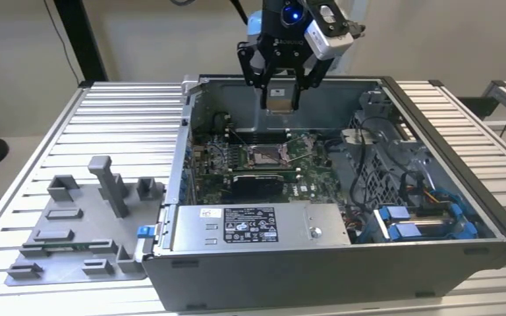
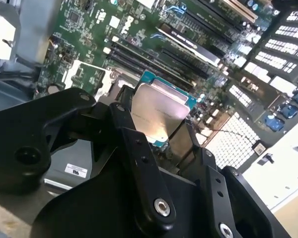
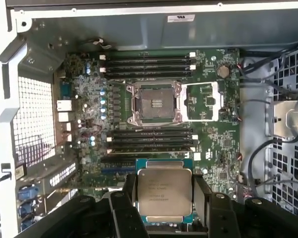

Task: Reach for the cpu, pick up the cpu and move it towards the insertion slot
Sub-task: 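Pick up the cpu and move it towards the insertion slot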

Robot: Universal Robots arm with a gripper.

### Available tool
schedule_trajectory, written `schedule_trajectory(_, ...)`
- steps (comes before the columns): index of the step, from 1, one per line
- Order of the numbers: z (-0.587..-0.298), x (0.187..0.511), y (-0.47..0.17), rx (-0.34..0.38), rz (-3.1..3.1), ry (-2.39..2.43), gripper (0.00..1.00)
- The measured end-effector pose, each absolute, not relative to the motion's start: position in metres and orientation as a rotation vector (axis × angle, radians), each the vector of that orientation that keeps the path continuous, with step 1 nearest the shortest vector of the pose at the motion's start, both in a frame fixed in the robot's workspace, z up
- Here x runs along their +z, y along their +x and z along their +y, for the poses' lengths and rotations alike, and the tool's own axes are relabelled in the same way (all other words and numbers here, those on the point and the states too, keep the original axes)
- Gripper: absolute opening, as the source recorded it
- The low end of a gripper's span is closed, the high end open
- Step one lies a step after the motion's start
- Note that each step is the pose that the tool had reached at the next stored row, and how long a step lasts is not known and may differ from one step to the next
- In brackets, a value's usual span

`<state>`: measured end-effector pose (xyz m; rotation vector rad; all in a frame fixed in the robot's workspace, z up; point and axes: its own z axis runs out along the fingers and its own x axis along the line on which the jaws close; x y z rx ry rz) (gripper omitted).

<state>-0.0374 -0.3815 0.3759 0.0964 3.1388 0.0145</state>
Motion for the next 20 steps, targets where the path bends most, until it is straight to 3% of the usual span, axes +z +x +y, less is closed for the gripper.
schedule_trajectory(20,-0.327,0.362,-0.029,0.015,3.139,0.096,0.00)
